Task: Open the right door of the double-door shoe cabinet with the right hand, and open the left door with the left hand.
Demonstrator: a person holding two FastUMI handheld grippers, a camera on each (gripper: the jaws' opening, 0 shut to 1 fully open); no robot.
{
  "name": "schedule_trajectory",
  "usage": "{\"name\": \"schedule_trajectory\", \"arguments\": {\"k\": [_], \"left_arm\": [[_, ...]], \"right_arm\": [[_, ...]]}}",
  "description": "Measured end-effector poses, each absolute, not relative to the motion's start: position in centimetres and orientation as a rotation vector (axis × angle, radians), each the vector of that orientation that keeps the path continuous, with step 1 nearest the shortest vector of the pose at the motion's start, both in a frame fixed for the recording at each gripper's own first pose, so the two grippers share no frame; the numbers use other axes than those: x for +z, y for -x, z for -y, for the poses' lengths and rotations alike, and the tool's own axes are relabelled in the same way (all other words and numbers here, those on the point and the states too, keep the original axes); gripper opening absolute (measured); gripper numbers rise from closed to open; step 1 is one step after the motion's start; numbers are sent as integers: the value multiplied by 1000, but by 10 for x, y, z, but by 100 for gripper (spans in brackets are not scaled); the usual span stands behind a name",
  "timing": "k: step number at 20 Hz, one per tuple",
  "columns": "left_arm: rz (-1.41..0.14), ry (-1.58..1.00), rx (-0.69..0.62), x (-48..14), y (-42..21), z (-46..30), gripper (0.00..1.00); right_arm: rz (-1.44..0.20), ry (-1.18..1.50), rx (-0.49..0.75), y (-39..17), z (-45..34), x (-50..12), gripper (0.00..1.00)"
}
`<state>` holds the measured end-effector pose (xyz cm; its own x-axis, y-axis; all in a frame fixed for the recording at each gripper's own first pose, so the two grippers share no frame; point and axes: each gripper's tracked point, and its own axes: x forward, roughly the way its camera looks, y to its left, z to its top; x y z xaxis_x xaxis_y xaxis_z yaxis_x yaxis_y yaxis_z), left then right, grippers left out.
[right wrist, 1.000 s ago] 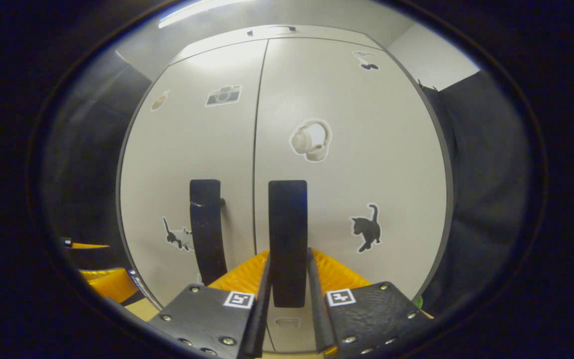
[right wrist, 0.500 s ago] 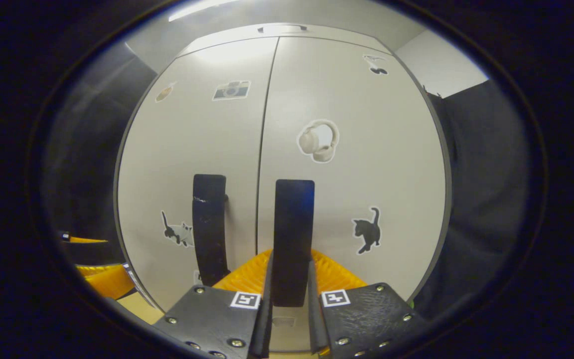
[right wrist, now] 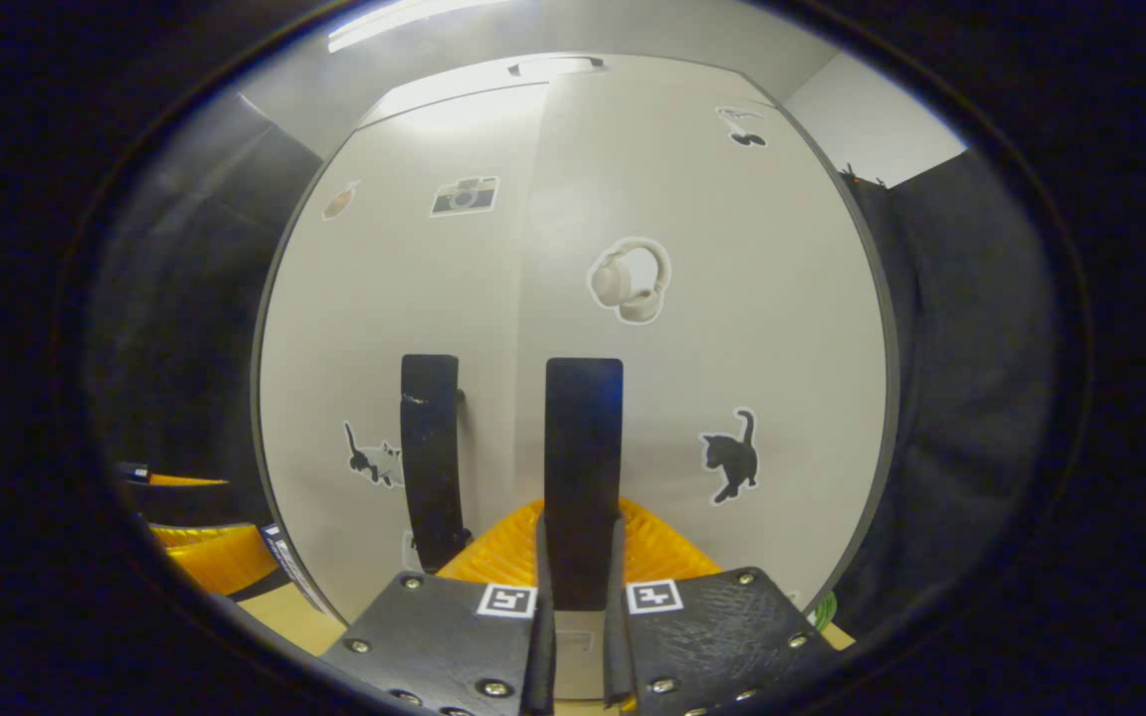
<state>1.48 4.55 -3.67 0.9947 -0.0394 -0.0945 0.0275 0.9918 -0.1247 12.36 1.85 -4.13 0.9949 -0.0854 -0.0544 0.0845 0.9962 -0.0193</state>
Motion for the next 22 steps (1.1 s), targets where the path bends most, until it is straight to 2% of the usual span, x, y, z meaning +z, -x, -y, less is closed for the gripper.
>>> {"name": "schedule_trajectory", "arguments": {"k": [11, 19, 20, 21, 22], "left_arm": [[-74, 99, -16, -17, 15, -2, 98], [-68, 83, 52, -2, 42, 46, 98], [-69, 83, 61, -1, 45, 52, 98], [-68, 84, 69, 0, 48, 59, 98], [-67, 85, 76, 1, 50, 66, 98]], "right_arm": [[-51, -30, 25, -84, -13, -25, 18], [-56, -49, 152, -48, -2, -20, 19], [-59, -57, 169, -41, 0, -19, 14], [-59, -60, 183, -35, 5, -17, 18], [-61, -60, 195, -30, 10, -17, 19]]}}
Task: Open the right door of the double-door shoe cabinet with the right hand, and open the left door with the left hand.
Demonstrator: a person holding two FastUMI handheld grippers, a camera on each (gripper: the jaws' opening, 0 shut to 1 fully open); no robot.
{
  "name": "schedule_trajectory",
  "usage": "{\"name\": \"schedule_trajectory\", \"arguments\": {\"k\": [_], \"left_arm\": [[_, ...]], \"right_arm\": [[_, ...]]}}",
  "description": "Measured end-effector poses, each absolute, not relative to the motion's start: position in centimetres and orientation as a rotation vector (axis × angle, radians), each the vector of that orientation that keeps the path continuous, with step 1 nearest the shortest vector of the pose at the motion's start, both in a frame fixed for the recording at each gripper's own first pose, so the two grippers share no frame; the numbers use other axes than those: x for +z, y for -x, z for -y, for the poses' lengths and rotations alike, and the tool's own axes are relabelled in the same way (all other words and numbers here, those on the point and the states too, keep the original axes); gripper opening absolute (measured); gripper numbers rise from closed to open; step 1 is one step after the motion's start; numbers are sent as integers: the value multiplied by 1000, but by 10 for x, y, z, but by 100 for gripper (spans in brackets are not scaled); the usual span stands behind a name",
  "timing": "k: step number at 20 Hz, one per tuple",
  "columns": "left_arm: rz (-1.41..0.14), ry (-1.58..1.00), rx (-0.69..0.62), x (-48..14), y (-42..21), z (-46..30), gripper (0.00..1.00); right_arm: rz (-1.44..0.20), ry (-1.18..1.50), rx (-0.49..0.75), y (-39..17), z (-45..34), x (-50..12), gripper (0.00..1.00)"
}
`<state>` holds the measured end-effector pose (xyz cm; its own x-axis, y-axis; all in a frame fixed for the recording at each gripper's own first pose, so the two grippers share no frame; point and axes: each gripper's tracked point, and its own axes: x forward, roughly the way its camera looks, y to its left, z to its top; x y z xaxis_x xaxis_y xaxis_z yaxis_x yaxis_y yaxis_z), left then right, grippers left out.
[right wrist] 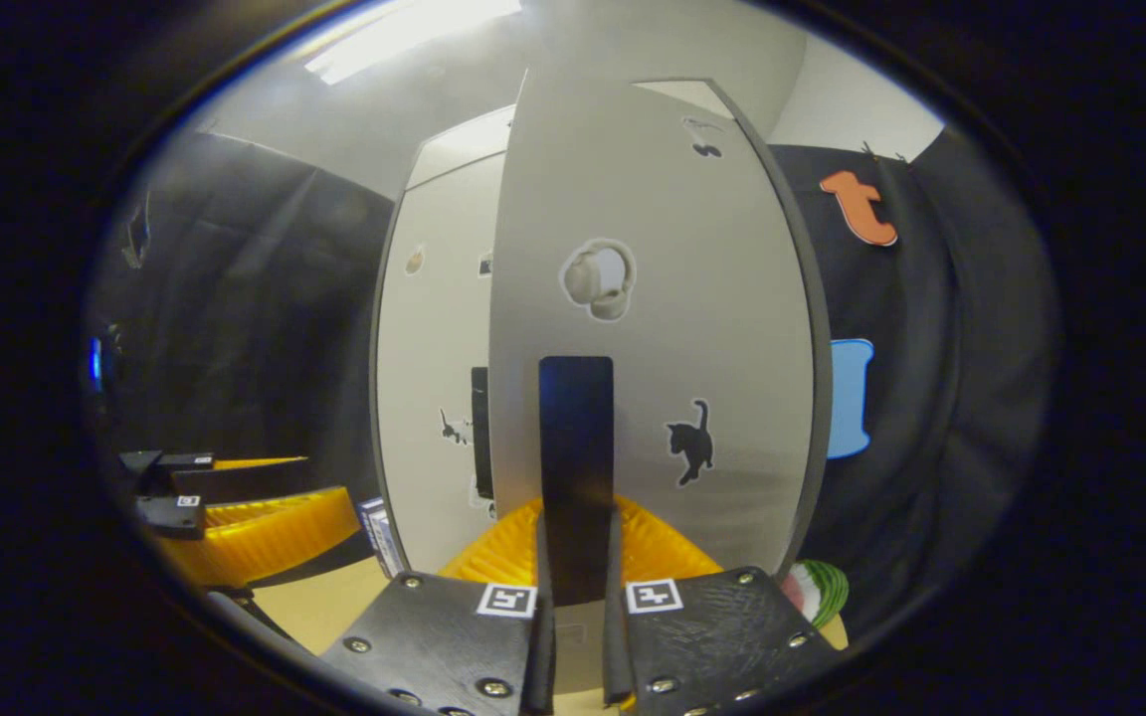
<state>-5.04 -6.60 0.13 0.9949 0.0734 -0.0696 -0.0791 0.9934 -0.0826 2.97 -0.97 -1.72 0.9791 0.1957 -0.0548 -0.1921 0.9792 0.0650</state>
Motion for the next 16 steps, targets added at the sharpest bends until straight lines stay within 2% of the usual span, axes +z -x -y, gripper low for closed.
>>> {"name": "schedule_trajectory", "arguments": {"k": [10, 16], "left_arm": [[-78, 82, 88, 3, 65, 146, 99], [-74, 73, 114, 8, 71, 159, 98]], "right_arm": [[-62, -38, 236, 13, 68, -13, 18], [-46, -43, 221, 24, 96, -13, 18]]}}
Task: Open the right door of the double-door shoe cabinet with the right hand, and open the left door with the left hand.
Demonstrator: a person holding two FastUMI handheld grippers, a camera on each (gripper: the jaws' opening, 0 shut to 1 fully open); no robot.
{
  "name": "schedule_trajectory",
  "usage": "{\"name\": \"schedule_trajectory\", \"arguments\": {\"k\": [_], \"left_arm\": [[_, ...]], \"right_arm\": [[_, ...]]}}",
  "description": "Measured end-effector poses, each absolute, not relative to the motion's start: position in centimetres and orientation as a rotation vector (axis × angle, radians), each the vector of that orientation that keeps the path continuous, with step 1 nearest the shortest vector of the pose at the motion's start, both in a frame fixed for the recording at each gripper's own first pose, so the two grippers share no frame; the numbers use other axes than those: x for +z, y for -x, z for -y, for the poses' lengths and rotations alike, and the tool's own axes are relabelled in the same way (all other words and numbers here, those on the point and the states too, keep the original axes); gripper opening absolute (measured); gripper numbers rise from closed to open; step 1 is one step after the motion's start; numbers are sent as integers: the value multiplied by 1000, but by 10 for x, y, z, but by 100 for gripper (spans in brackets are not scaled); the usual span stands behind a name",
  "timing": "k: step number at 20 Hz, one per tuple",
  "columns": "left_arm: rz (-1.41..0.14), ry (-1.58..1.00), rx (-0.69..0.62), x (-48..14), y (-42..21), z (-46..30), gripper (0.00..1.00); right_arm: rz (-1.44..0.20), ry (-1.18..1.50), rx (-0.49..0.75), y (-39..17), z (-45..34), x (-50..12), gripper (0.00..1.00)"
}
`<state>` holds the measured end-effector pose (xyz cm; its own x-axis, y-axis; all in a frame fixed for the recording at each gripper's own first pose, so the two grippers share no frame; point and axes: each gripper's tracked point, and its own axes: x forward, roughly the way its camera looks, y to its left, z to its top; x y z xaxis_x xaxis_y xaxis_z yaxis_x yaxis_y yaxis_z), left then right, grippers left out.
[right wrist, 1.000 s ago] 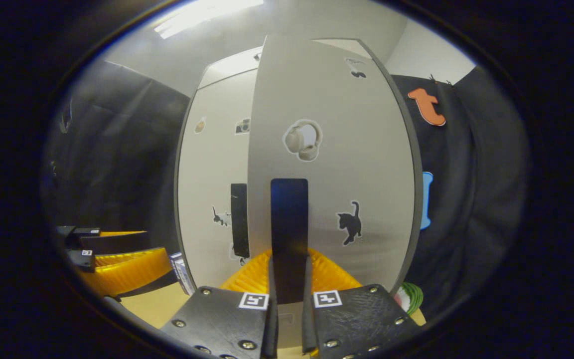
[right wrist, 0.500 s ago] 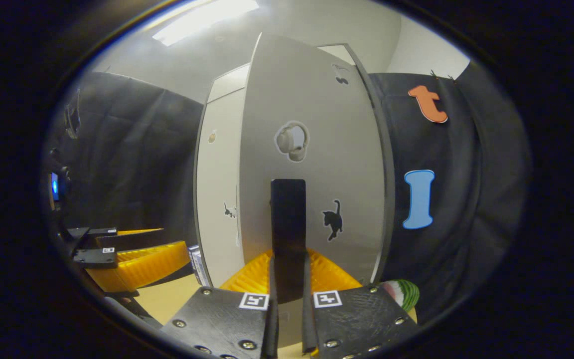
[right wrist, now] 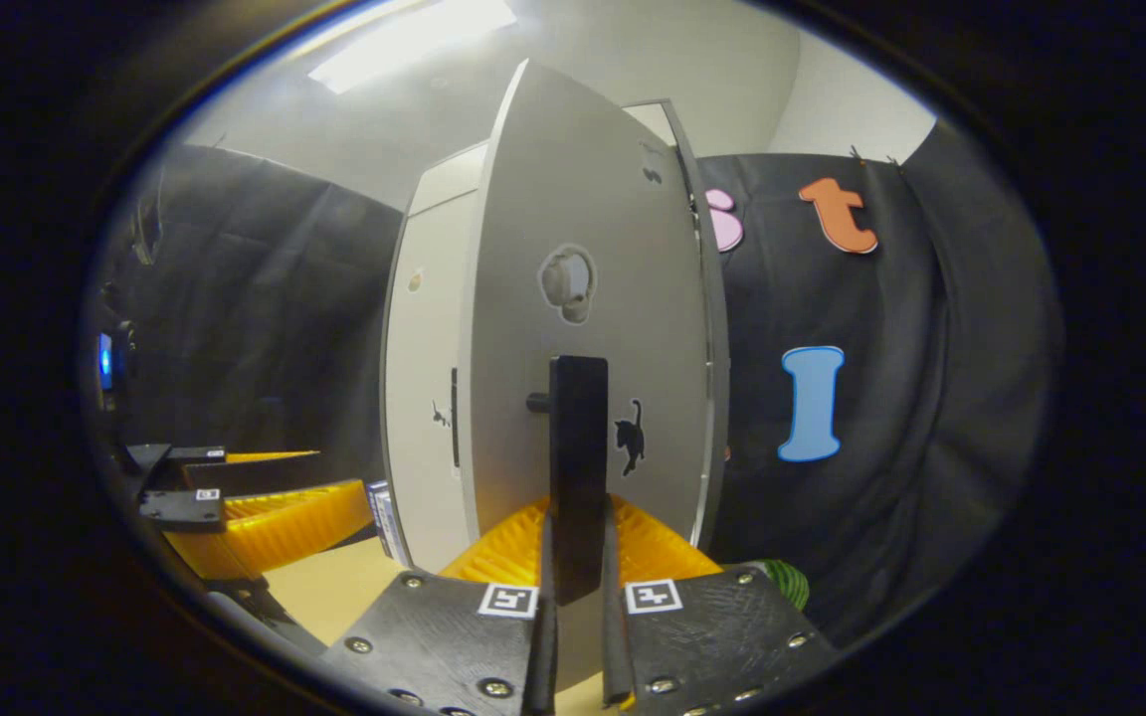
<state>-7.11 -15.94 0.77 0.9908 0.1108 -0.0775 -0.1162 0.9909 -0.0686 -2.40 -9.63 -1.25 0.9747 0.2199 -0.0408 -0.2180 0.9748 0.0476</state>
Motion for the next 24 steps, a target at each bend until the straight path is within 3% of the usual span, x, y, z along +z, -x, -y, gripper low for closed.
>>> {"name": "schedule_trajectory", "arguments": {"k": [12, 21, 24], "left_arm": [[-65, 54, 89, 12, 52, 193, 99], [15, 142, 94, 31, 49, 194, 98], [3, 133, 110, 27, 48, 185, 98]], "right_arm": [[-37, 2, 77, 28, 177, -14, 17], [-35, -78, 129, 33, 185, -7, 14], [-30, -93, 131, 45, 192, -4, 18]]}}
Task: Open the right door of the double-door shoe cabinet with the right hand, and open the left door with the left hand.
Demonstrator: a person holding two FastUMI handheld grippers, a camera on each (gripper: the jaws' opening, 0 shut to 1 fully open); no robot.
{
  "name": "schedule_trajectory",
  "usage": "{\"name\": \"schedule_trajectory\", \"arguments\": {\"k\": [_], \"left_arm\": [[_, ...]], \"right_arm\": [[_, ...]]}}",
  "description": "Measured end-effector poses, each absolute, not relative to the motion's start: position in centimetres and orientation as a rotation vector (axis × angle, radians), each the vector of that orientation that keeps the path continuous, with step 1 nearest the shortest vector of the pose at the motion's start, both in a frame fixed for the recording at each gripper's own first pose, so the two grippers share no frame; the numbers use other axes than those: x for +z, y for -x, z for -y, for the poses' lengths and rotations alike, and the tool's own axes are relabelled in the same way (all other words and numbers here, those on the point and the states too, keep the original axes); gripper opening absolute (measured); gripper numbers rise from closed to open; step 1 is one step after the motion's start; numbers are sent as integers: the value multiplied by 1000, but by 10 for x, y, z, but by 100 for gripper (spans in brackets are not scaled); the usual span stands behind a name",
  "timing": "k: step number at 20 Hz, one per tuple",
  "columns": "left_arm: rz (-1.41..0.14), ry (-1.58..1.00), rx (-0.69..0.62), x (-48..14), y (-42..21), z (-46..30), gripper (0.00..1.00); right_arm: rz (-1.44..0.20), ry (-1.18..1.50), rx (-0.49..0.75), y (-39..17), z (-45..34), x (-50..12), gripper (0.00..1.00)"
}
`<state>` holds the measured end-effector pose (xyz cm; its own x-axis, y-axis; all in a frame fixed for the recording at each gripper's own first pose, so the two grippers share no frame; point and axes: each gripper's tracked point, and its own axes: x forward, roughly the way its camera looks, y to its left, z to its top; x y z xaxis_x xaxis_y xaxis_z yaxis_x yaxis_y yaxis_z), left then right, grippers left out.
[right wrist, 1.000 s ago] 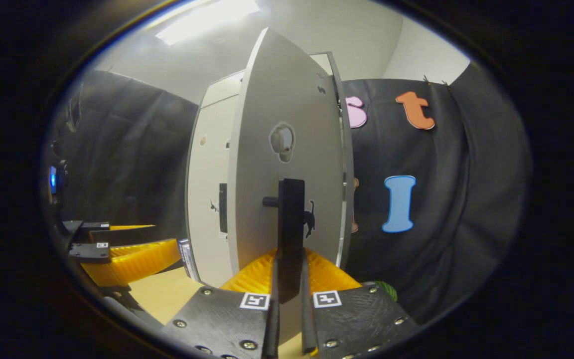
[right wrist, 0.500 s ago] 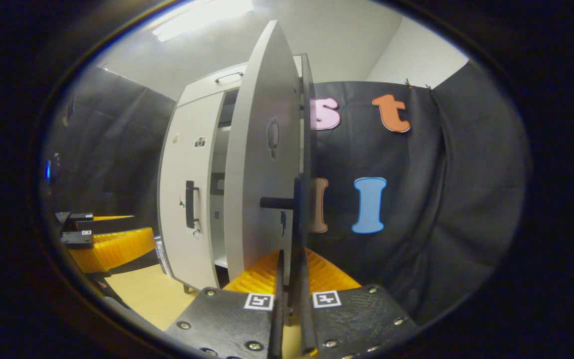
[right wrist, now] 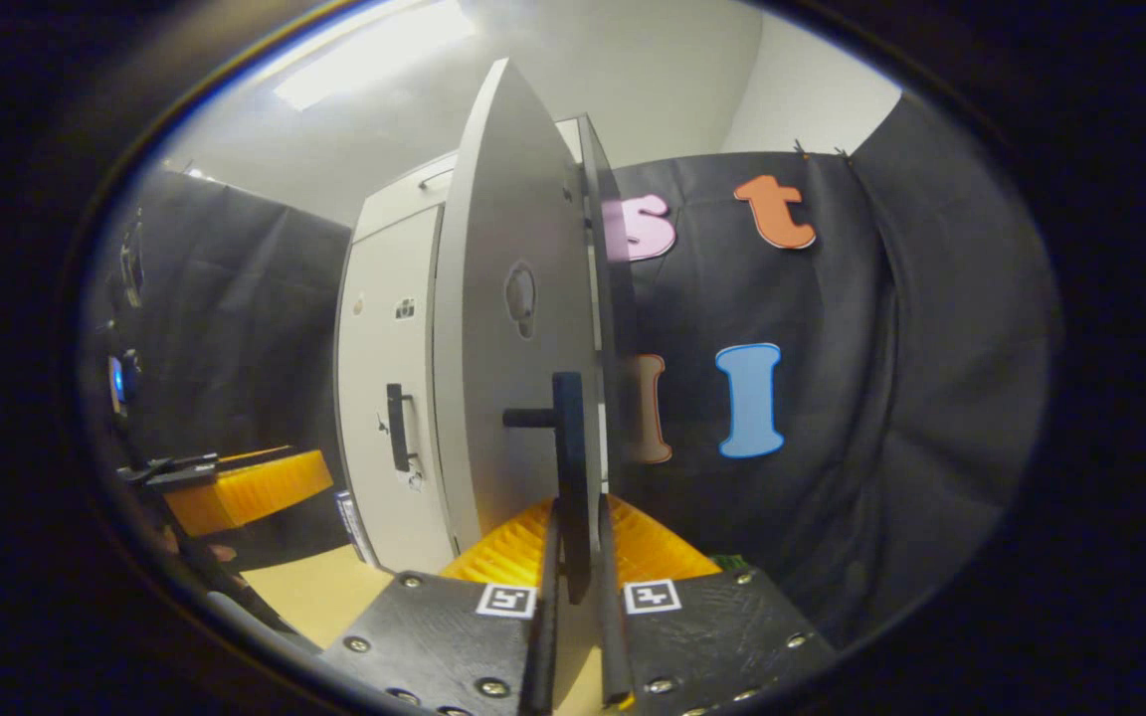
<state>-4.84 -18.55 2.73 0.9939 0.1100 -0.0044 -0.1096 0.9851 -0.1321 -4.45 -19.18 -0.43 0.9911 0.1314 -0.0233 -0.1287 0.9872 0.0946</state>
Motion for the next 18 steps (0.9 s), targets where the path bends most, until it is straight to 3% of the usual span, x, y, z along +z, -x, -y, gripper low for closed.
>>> {"name": "schedule_trajectory", "arguments": {"k": [1, 4, 7, 8, 10, 18], "left_arm": [[8, 130, 112, 29, 47, 184, 98], [16, 96, 116, 34, 44, 176, 98], [27, 68, 118, 37, 40, 168, 98], [31, 71, 115, 38, 39, 165, 98], [27, 81, 108, 35, 33, 158, 98], [36, 37, 108, 26, -14, 87, 98]], "right_arm": [[-27, -80, 119, 49, 195, -3, 21], [15, -28, 86, 73, 205, 7, 78], [35, -19, 99, 92, 198, 17, 83], [46, -21, 98, 95, 194, 21, 95], [63, -31, 102, 100, 185, 28, 99], [112, -31, 45, 81, 139, 42, 99]]}}
